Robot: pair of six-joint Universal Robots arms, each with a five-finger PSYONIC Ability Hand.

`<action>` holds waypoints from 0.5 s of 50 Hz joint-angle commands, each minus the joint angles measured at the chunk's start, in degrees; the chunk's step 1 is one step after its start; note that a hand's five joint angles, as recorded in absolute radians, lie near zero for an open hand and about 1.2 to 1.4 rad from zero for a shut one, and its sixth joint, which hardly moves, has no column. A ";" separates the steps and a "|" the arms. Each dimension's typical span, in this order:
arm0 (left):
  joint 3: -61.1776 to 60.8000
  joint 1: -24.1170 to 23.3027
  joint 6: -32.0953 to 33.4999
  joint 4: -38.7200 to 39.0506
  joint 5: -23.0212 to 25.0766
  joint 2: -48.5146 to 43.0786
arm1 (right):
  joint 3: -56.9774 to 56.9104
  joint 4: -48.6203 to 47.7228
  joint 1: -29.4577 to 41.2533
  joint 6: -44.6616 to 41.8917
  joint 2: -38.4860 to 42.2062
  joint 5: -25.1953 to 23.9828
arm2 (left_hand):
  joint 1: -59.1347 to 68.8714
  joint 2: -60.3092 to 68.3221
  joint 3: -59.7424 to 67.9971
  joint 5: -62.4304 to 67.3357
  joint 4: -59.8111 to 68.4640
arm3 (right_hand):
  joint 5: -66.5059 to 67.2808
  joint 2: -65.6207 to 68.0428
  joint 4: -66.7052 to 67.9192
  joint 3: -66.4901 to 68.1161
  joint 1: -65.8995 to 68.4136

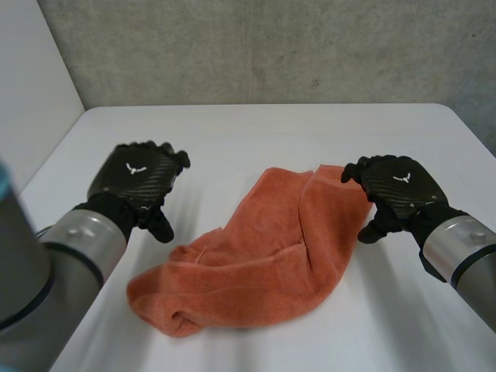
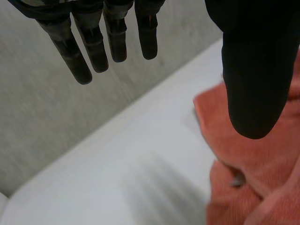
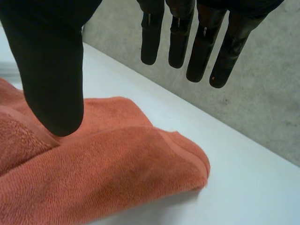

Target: Fold the laundry

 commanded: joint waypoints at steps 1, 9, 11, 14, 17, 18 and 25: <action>2.26 2.22 0.06 -6.81 2.07 -10.32 | 0.32 0.07 -1.03 -0.34 3.16 -1.42 | -0.87 0.25 -0.22 0.69 0.32 | 0.91 0.00 0.83 0.38 3.08; 1.13 2.40 0.24 -9.29 2.16 -13.32 | 0.24 -0.11 -1.21 -0.60 4.04 -1.42 | 2.82 3.95 3.47 4.38 4.01 | 0.74 -0.17 0.66 0.21 2.92; 0.86 2.40 0.33 -9.47 2.07 -13.49 | 0.15 -0.11 -1.21 -0.60 4.48 -1.42 | 3.83 4.96 4.49 5.40 5.03 | 0.74 -0.17 0.66 0.21 2.92; 0.33 2.49 0.41 -9.47 2.07 -13.76 | 0.06 -0.11 -1.30 -0.60 5.19 -1.33 | 10.20 11.33 10.86 11.77 11.40 | 0.74 -0.17 0.66 0.21 2.92; -0.02 2.57 0.41 -9.03 1.90 -13.58 | -0.11 -0.11 -1.30 -0.69 5.80 -1.07 | 34.92 36.05 35.58 36.49 36.12 | 0.74 -0.17 0.66 0.21 2.92; -0.02 2.58 0.41 -9.03 1.90 -13.58 | -0.20 -0.11 -1.30 -0.78 5.80 -0.98 | 35.12 36.25 35.78 36.69 36.32 | 0.74 -0.17 0.66 0.21 2.92; -0.11 2.31 0.41 -3.76 0.93 -8.32 | -1.52 -0.02 -1.65 -0.78 5.89 -0.54 | 60.00 61.13 60.65 61.56 61.19 | 0.74 -0.17 0.66 0.21 2.92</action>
